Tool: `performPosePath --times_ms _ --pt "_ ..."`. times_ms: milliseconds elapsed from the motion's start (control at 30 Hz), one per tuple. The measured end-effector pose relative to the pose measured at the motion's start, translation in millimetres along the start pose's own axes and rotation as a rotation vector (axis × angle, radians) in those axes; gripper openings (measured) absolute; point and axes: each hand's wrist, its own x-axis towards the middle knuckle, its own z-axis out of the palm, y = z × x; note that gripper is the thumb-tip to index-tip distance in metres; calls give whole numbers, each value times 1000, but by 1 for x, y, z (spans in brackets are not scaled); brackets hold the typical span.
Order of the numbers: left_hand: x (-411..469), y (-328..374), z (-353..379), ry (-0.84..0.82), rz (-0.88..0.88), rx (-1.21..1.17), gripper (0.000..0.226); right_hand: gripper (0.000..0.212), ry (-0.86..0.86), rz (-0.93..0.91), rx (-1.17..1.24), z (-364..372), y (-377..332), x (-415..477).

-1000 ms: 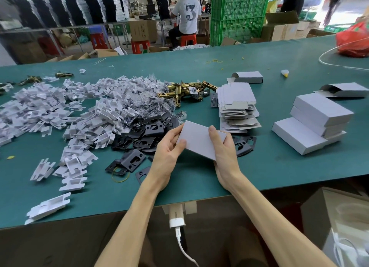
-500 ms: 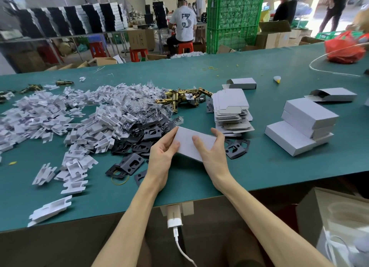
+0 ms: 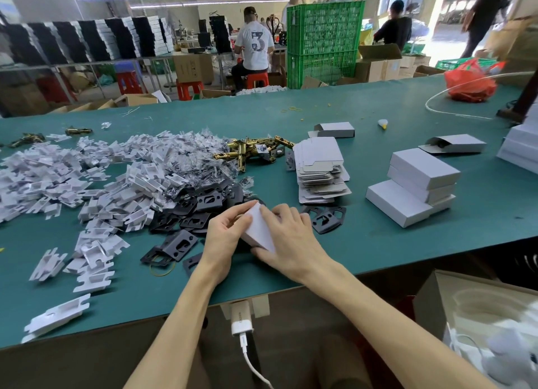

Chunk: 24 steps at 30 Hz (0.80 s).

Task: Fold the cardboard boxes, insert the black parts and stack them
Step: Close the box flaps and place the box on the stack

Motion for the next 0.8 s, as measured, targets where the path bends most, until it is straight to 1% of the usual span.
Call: performPosePath --times_ms 67,167,233,300,367,433,567,667,800 --pt "-1 0 0 -35 5 14 27 82 -3 22 10 1 -1 -3" --pt "-3 1 3 -88 26 23 27 81 3 18 32 -7 11 -8" --pt "-4 2 4 -80 39 18 29 80 47 58 57 -22 30 -9" --pt "-3 1 3 -50 40 23 29 77 106 143 39 -40 55 -7" --pt "-2 0 2 -63 43 71 29 71 138 226 -41 -58 85 -4" --pt "-2 -2 3 -84 53 129 29 68 134 324 -132 -71 117 -3" --pt "1 -6 2 -58 55 136 30 63 27 497 -265 -79 163 -8" --pt "2 -8 0 -60 54 136 31 58 -38 527 -357 -72 177 -15" --pt "2 -9 0 -59 57 143 32 55 -11 486 -465 -66 181 -13"
